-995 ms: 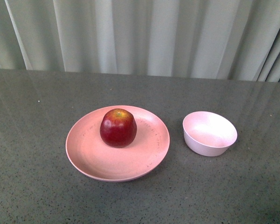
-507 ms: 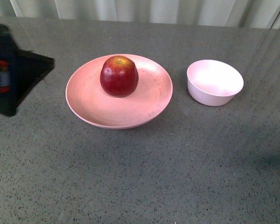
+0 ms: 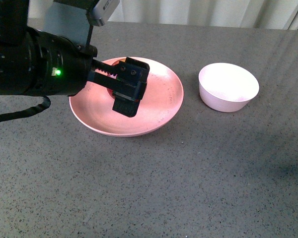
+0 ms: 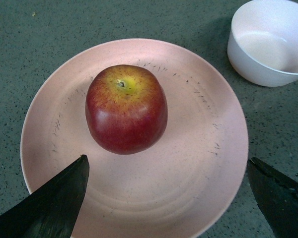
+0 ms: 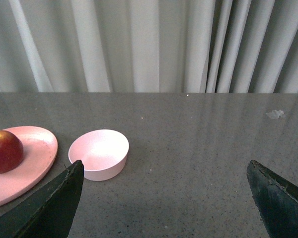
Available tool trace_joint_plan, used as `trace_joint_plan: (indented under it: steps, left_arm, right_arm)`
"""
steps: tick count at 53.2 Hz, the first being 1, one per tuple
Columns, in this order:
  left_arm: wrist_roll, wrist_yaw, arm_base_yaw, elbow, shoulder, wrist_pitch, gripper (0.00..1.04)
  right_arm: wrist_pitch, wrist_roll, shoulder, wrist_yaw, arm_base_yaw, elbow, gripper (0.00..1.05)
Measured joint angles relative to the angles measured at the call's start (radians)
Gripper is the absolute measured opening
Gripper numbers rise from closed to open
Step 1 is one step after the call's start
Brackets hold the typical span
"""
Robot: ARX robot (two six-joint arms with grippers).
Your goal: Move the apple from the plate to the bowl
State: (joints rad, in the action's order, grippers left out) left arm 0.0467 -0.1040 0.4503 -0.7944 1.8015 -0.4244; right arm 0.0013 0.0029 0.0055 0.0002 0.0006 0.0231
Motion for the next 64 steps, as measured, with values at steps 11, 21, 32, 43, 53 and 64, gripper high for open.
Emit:
trace_joint_plan:
  steps: [11,21,32,43,53,64]
  left_arm:
    - [-0.002,-0.016,-0.012,-0.089,0.104,0.008,0.96]
    - [-0.01,-0.028,-0.027,-0.166,0.169,0.027,0.96]
    - [-0.01,-0.03,-0.035,-0.226,0.222,0.046,0.96]
    - [-0.011,-0.034,-0.029,-0.285,0.269,0.071,0.96]
    - [-0.018,-0.026,-0.021,-0.352,0.317,0.1,0.96]
    - [-0.018,-0.016,-0.02,-0.407,0.356,0.128,0.96]
  right_arm:
    - [0.0,0.0,0.0,0.0,0.0,0.0,0.96]
    - [0.0,0.0,0.0,0.0,0.0,0.0,0.96]
    - [0.0,0.0,0.0,0.0,0.0,0.0,0.96]
    - [0.0,0.0,0.0,0.0,0.0,0.0,0.96]
    - [0.0,0.0,0.0,0.0,0.0,0.0,0.96]
    - [0.0,0.0,0.0,0.0,0.0,0.0,0.96]
